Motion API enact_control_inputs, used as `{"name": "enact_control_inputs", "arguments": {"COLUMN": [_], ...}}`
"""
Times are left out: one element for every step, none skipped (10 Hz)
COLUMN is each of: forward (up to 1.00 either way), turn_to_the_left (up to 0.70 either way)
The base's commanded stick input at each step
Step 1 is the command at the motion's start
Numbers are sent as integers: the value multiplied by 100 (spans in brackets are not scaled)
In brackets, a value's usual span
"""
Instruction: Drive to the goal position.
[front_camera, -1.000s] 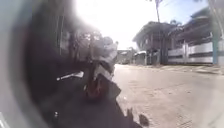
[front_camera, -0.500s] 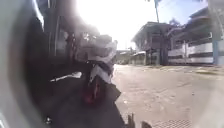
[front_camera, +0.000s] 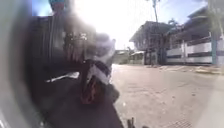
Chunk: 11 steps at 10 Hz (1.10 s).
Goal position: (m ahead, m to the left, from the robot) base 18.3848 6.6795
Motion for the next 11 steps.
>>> {"name": "enact_control_inputs", "arguments": {"forward": [0,0,0,0,0,0,0,0,0,0,0], "turn_to_the_left": [-70,-70,-70,-70,-70,-70,-70,-70,-70,-70,-70]}}
